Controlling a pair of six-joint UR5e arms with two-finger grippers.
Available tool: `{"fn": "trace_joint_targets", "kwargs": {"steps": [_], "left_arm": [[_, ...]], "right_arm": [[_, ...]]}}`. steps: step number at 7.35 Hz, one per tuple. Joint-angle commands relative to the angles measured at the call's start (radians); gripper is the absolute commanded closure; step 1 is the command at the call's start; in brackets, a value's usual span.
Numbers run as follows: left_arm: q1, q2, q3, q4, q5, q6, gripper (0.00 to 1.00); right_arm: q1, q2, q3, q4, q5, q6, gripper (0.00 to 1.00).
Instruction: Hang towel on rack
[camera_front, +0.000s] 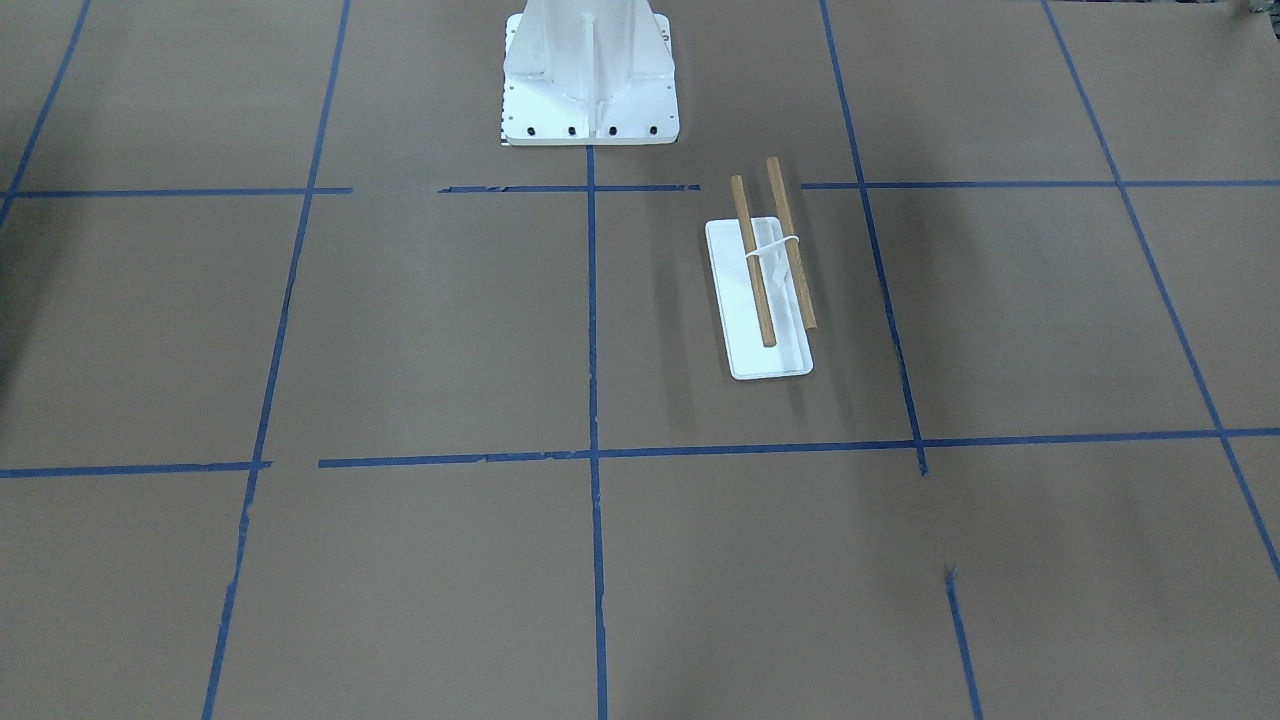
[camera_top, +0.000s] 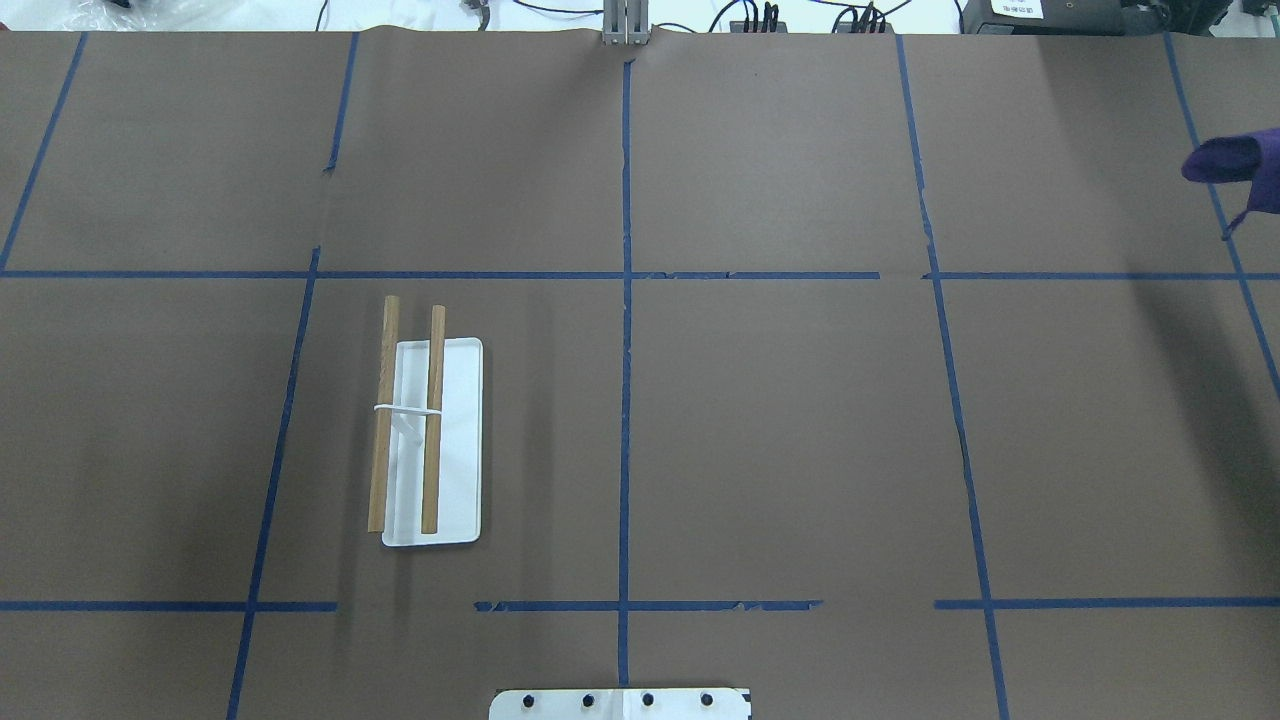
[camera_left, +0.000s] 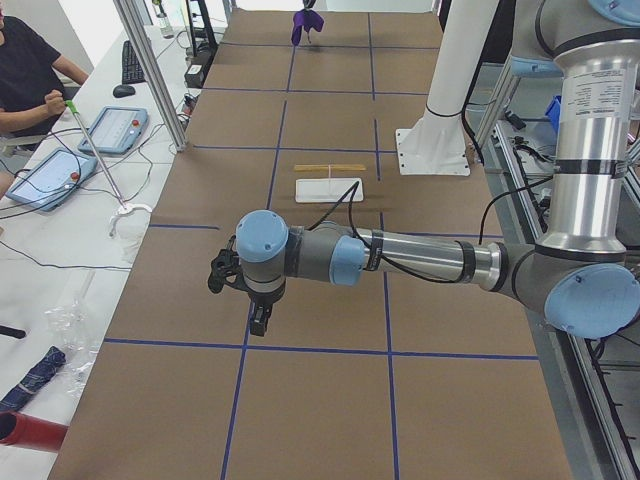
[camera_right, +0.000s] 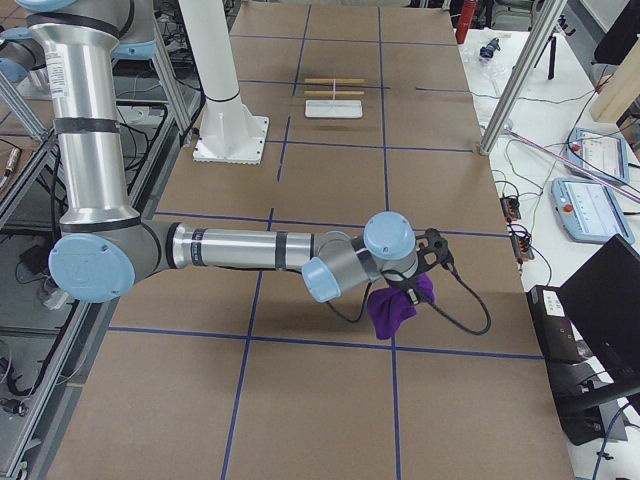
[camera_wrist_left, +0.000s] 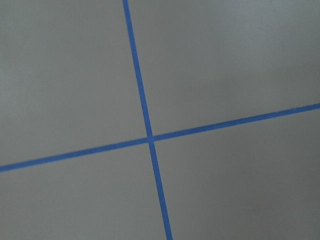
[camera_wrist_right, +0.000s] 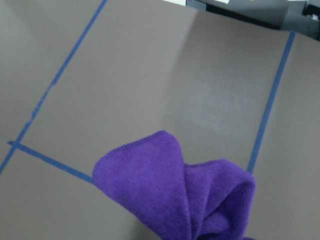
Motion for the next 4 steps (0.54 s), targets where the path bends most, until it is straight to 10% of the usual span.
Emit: {"fn": "trace_joint_targets", "kwargs": {"steps": [1, 4], "left_arm": [[0.013, 0.000, 0.017, -0.233, 0.001, -0.014, 0.00], [0.136, -0.077, 0.024, -0.387, 0.079, -0.280, 0.00]], "right_arm": [[-0.113, 0.070, 0.132, 0.006, -0.020, 0.240, 1.00], [-0.340, 0.206, 0.241, 0.006, -0.220, 0.502, 1.00]]}}
